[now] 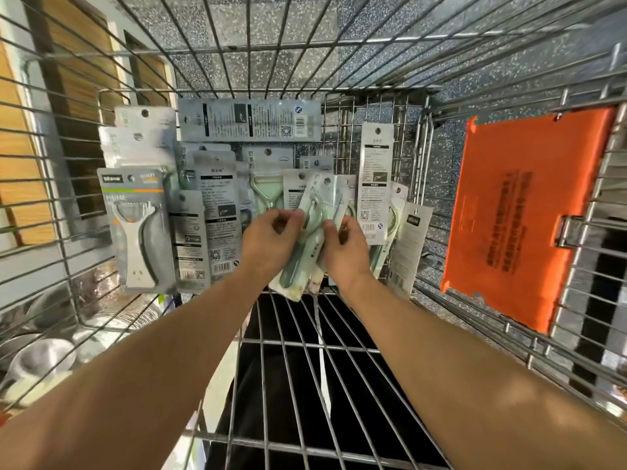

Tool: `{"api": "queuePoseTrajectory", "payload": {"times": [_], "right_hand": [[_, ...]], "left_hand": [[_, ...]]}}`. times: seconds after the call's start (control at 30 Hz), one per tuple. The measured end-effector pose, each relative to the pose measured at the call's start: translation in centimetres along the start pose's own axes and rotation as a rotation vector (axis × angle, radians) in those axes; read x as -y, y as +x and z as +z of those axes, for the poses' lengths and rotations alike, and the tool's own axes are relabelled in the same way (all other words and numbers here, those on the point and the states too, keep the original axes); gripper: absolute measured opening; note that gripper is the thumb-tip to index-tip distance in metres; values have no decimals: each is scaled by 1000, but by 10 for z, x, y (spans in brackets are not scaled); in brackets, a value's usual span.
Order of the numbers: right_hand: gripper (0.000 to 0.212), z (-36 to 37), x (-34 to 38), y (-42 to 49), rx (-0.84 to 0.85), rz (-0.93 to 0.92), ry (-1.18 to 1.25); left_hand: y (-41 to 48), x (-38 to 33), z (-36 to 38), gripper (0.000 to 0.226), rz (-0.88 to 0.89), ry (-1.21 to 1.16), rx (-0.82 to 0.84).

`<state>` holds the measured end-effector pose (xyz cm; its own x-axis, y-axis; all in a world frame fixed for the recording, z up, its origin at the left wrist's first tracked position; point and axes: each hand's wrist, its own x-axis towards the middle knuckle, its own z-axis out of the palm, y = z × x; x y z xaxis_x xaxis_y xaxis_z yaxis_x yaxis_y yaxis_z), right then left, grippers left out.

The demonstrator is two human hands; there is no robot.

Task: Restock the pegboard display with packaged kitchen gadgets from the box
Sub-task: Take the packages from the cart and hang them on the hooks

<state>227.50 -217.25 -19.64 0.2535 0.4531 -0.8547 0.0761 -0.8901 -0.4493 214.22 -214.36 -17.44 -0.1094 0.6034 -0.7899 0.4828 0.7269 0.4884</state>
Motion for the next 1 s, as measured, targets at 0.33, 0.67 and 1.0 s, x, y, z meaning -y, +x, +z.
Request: {"api": "queuePoseTrajectory", "payload": {"times": [0.33,0.67,1.0], "right_hand": [[29,-14,30,-2,72,0,77],[21,-24,17,13,-122,-17,-249],[29,-26,8,23,-274,-86,-786]], "left_hand": [[10,-28,4,54,-232,-110,141],[11,-31,-7,48,-263,-37,21],[16,-27,-7,93,-248,-32,103]]}}
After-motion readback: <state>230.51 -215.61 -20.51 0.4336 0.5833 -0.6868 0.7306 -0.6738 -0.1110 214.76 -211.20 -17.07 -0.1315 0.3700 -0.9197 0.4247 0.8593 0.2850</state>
